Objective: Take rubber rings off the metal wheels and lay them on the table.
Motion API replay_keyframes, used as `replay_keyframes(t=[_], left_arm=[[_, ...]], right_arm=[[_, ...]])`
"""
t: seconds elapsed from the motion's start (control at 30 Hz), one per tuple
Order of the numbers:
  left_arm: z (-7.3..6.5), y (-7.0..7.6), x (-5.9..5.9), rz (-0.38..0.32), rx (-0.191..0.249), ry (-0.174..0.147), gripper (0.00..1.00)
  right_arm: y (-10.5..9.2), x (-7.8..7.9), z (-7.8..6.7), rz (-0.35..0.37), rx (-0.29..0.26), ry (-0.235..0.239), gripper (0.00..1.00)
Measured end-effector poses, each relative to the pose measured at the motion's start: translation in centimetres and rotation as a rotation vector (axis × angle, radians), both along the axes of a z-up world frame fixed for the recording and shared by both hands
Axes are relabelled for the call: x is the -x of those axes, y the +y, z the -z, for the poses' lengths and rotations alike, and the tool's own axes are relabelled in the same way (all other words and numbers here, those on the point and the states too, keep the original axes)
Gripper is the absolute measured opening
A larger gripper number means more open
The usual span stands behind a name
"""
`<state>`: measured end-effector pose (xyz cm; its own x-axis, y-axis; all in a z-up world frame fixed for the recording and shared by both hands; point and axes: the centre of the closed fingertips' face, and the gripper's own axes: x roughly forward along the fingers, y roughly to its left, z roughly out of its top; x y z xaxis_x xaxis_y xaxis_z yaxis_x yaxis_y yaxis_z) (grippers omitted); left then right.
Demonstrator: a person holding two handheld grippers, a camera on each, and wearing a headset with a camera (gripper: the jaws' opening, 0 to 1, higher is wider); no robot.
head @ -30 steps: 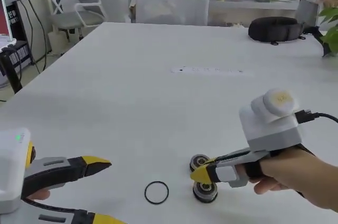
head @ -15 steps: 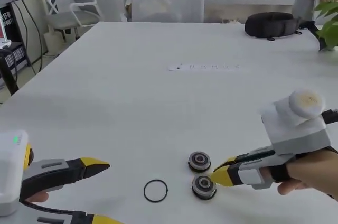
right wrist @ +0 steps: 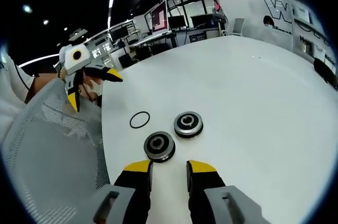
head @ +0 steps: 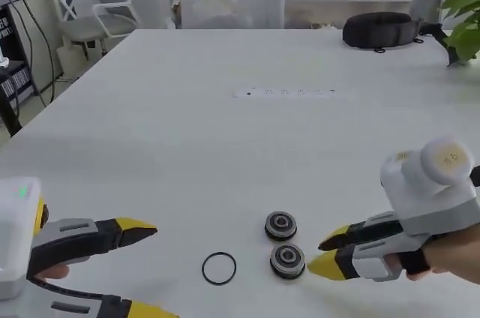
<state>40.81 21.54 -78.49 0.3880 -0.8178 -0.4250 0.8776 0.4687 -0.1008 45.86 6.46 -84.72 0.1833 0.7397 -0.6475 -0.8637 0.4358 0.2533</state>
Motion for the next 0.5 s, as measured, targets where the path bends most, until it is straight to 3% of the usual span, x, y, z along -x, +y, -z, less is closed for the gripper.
replay_keyframes(t=[0.2,0.3,0.43,0.5], left_arm=[[-1.0,0.0,-0.9,0.018,-0.027,-0.017,0.69],[-1.2,-0.3,-1.2,0.043,-0.065,-0.018,0.68],[-2.2,-1.4,-1.7,0.092,-0.091,-0.054,0.67],[-2.8,-2.2,-1.9,0.108,-0.079,-0.061,0.68]], right_arm=[[0.2,0.1,0.1,-0.013,0.001,-0.015,0.24],[0.5,0.2,0.1,-0.022,-0.003,-0.020,0.24],[0.9,0.4,0.0,-0.040,-0.007,-0.028,0.24],[1.2,0.5,0.0,-0.056,-0.001,-0.040,0.24]])
